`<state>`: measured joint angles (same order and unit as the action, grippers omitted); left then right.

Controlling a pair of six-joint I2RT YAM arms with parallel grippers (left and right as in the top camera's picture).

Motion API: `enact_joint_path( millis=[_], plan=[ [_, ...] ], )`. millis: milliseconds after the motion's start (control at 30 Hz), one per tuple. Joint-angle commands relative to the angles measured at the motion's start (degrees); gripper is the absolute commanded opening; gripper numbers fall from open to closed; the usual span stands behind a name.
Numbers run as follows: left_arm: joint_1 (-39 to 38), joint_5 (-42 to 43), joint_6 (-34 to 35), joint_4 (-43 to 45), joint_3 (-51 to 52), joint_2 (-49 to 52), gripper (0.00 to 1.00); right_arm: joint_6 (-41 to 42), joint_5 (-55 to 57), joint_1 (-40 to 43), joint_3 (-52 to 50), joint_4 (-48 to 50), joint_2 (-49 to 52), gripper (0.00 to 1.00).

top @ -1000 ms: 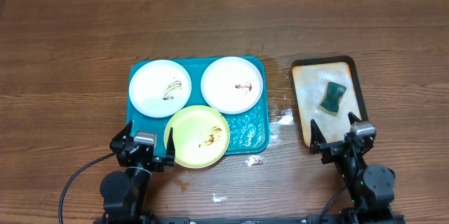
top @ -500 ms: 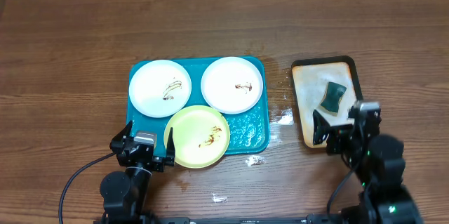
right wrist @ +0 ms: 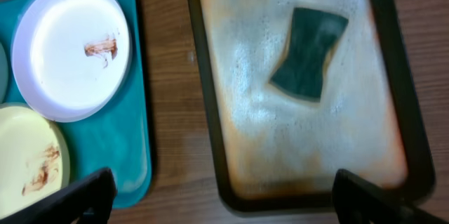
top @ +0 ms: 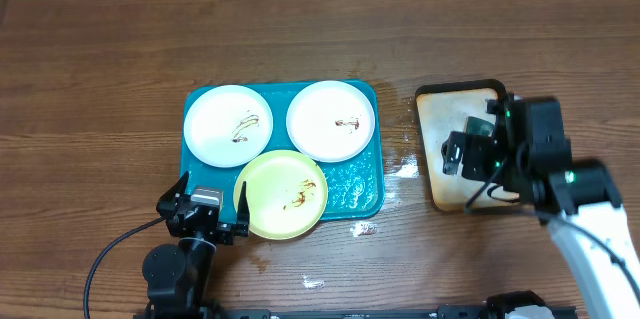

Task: Clean dirty plates on tray and stack at the side
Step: 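Move the right gripper over the sponge on the baking tray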

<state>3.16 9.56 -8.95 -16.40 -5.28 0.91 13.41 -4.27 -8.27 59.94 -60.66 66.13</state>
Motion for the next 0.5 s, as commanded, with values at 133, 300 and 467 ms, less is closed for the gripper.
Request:
enact_joint_path(
  millis=[133,300,467],
  plan=[
    [0.3,-0.3,0.8,0.0,0.2,-0.5,1.00,1.2,-1.4,0.0,10.1,-11.7,7.0,1.00],
    [0.3,-0.3,0.8,0.0,0.2,-0.5,1.00,1.6,-4.7,0.0,11.1,-19.1,7.9,1.00],
    [0.3,-0.3,0.8,0.0,0.2,-0.5,1.00,1.4,-6.8,0.0,11.1,-21.2,7.9,1.00]
  ],
)
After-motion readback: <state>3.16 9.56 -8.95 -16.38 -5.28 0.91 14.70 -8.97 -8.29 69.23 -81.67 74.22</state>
